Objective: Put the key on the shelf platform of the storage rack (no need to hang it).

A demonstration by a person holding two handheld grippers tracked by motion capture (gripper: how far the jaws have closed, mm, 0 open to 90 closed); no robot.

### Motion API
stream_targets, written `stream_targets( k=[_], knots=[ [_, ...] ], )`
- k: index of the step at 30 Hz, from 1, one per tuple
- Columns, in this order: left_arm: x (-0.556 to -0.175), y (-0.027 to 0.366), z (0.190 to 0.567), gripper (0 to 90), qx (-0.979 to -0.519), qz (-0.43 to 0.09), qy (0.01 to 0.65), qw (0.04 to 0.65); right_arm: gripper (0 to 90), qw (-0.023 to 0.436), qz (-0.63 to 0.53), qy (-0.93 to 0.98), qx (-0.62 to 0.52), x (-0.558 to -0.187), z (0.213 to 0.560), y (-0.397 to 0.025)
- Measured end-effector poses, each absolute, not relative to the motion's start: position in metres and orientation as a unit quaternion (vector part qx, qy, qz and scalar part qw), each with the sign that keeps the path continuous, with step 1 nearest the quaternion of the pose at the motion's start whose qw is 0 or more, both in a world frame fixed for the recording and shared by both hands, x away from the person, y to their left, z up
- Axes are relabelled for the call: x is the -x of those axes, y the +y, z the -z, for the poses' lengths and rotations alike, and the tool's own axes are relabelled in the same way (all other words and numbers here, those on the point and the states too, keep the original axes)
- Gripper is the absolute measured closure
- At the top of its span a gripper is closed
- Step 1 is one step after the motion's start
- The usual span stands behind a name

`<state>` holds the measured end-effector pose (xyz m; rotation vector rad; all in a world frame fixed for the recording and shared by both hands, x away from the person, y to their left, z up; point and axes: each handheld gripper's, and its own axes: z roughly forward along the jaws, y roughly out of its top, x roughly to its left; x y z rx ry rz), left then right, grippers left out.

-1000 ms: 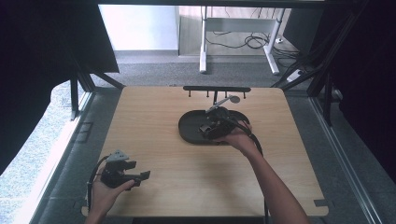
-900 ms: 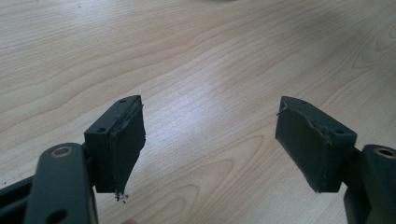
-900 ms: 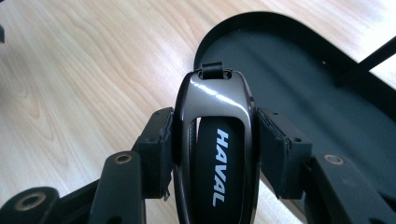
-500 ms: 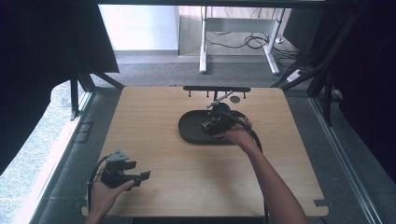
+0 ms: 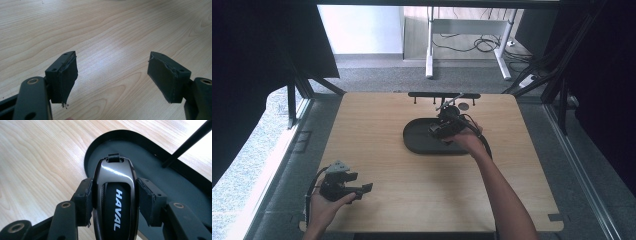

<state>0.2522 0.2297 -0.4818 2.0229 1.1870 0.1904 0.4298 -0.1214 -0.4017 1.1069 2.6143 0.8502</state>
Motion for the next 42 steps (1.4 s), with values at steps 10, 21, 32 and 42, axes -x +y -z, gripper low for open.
stream_targets(
  k=[10,21,32,42],
  knots=[
    [-0.252,0.23,0.482,24.3,-0.793,-0.075,0.467,0.384,49.3,0.107,-0.277,0.869,-0.397,-0.445,0.411,-0.127],
    [-0.252,0.231,0.482,24.3,-0.792,-0.075,0.467,0.385,49.3,0.128,-0.245,0.871,-0.405,-0.455,0.431,-0.123],
    [-0.252,0.231,0.482,24.4,-0.792,-0.075,0.468,0.384,49.3,0.137,-0.227,0.873,-0.41,-0.465,0.451,-0.123],
    [-0.252,0.232,0.482,24.4,-0.792,-0.076,0.468,0.384,49.2,0.139,-0.22,0.874,-0.411,-0.468,0.467,-0.12]
  ],
)
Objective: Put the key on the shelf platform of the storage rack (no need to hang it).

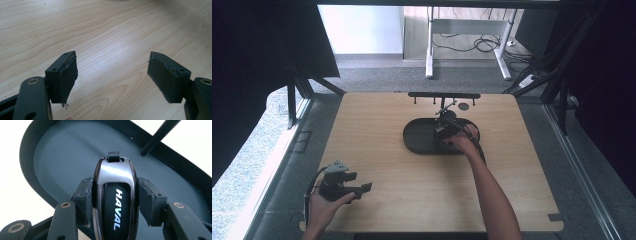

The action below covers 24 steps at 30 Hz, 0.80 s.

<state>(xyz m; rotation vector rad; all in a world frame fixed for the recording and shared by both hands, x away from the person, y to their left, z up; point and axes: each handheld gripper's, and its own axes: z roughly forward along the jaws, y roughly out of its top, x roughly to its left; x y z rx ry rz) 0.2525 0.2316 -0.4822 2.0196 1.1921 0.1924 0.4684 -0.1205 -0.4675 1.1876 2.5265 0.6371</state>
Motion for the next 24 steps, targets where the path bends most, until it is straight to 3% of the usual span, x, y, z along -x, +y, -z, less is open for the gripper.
stream_targets(
  k=[24],
  knots=[
    [-0.253,0.23,0.484,24.3,-0.794,-0.075,0.467,0.382,49.0,0.133,-0.19,0.874,-0.427,-0.476,0.5,-0.129]
  ],
)
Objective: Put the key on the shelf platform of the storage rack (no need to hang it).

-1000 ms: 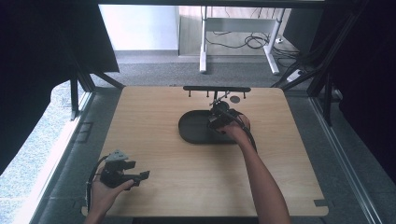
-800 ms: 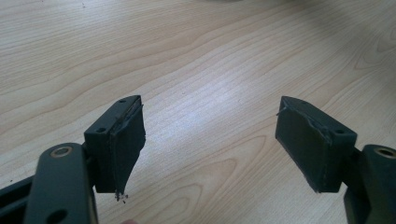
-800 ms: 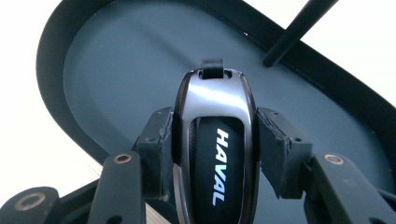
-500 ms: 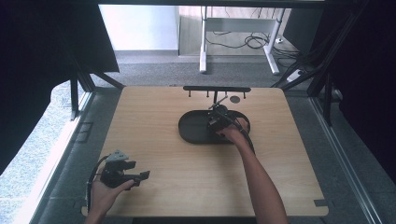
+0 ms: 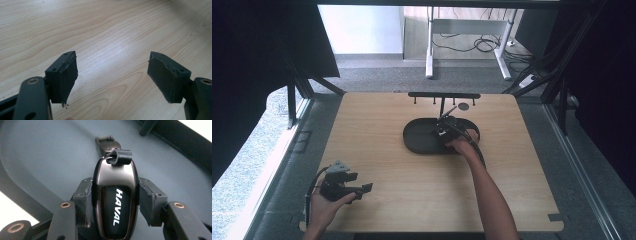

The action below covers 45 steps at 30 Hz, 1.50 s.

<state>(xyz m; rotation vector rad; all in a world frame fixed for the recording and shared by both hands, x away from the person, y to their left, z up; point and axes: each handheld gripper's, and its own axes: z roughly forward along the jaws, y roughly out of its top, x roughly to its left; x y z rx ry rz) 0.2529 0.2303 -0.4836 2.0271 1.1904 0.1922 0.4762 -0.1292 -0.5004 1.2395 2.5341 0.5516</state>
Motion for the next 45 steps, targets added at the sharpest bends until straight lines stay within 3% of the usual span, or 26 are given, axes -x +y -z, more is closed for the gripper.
stream_targets(
  k=[15,45],
  knots=[
    [-0.253,0.229,0.484,24.3,-0.794,-0.074,0.467,0.381,43.1,0.137,-0.187,0.873,-0.429,-0.477,0.506,-0.132],
    [-0.252,0.227,0.484,24.3,-0.796,-0.075,0.465,0.38,41.4,0.14,-0.264,0.881,-0.367,-0.414,0.452,-0.137]
  ],
)
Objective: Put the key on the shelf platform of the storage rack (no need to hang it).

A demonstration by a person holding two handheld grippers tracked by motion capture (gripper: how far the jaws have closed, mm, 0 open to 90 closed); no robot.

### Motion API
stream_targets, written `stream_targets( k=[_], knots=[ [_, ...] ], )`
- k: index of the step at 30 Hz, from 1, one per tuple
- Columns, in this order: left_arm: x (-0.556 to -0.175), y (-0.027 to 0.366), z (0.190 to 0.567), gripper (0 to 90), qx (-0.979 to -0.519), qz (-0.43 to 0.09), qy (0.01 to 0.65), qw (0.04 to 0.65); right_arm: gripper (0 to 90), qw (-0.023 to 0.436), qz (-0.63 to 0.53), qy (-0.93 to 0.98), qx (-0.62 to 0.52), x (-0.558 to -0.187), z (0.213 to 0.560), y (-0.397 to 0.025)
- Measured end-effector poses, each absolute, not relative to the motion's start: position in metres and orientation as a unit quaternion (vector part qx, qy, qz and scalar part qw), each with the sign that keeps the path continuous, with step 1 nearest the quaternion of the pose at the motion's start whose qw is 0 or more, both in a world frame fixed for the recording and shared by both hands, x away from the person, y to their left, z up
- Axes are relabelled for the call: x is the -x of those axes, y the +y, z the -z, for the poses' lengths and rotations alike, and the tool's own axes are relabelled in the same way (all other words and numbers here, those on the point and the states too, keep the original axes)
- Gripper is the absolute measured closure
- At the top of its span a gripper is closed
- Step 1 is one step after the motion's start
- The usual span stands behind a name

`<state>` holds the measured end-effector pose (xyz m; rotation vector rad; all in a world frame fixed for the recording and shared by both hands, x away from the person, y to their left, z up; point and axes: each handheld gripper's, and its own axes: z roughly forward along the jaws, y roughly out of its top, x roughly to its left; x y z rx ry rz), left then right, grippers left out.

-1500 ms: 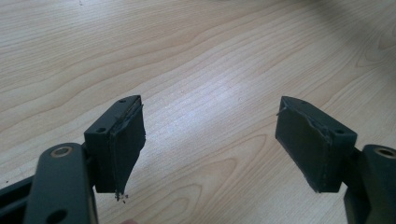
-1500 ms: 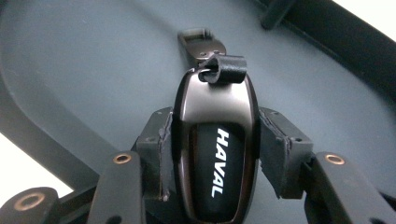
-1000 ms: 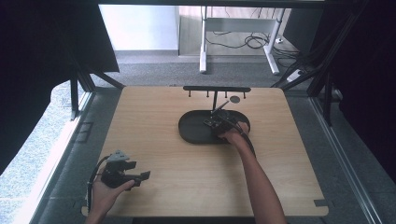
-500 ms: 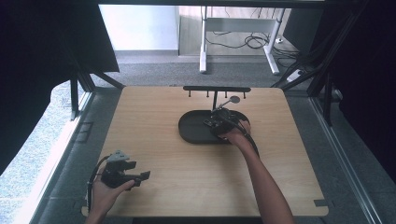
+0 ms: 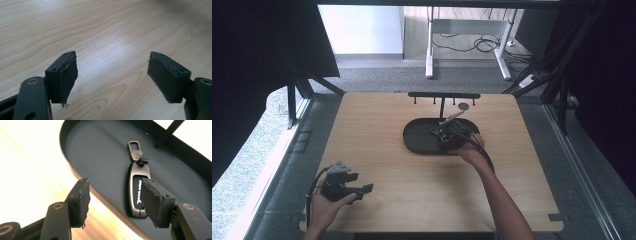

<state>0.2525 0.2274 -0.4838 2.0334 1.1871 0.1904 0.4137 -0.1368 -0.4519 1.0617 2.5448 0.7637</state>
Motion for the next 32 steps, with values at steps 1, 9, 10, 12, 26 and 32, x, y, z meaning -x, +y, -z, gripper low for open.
stream_targets(
  k=[1,9,10,12,26,32],
  knots=[
    [-0.252,0.227,0.484,24.3,-0.796,-0.075,0.465,0.38,41.5,0.139,-0.27,0.88,-0.365,-0.411,0.452,-0.138],
    [-0.253,0.226,0.484,24.3,-0.799,-0.076,0.461,0.377,41.8,0.13,-0.296,0.877,-0.356,-0.383,0.451,-0.152],
    [-0.253,0.226,0.484,24.3,-0.799,-0.076,0.462,0.377,42.0,0.13,-0.302,0.876,-0.354,-0.378,0.451,-0.155],
    [-0.253,0.225,0.484,24.3,-0.799,-0.076,0.462,0.377,42.2,0.129,-0.31,0.874,-0.352,-0.371,0.451,-0.158],
    [-0.252,0.223,0.484,24.3,-0.801,-0.076,0.46,0.376,42.5,0.112,-0.345,0.869,-0.337,-0.319,0.47,-0.183],
    [-0.252,0.222,0.485,24.2,-0.802,-0.074,0.459,0.375,42.2,0.117,-0.348,0.867,-0.337,-0.316,0.473,-0.183]
  ],
)
